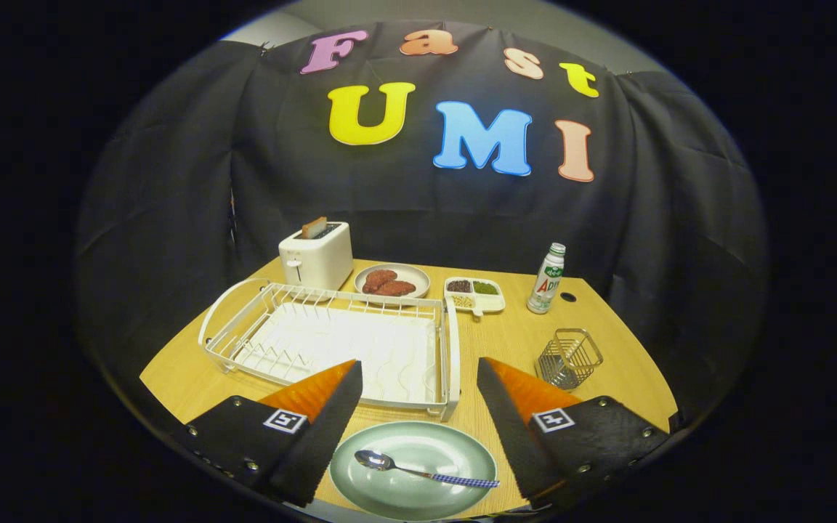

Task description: Take the plate from the dish rack, then take the spoon from the basket and place it into the plate.

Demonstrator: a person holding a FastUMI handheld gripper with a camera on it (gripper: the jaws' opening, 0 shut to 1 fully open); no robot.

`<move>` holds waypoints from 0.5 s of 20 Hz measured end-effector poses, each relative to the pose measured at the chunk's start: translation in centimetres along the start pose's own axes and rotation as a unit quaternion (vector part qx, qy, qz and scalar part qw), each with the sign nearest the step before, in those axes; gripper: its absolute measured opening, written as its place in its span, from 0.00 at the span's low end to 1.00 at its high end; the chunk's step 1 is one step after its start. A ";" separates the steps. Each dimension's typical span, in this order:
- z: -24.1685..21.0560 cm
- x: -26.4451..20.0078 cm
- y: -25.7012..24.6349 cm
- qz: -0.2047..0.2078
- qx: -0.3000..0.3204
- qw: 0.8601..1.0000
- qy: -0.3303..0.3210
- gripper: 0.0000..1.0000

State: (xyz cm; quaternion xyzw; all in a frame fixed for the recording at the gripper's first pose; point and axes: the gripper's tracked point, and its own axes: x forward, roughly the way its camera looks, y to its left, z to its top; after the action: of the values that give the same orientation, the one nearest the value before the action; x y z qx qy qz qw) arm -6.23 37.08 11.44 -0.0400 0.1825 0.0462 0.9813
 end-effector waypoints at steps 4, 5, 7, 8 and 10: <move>1.9 -0.4 -0.6 -0.001 0.015 1.000 -0.025 0.97; 2.3 -0.4 -0.7 0.000 0.018 0.999 -0.031 0.97; 3.7 -0.6 -1.4 -0.004 0.017 0.999 -0.048 0.97; 4.8 -0.9 -1.8 -0.006 0.015 0.998 -0.060 0.96; 7.9 -1.6 -3.4 -0.017 0.020 0.995 -0.097 0.96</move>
State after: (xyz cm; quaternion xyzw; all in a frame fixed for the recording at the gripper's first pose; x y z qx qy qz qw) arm -4.60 34.33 19.57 -0.0190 0.0868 0.0292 0.9956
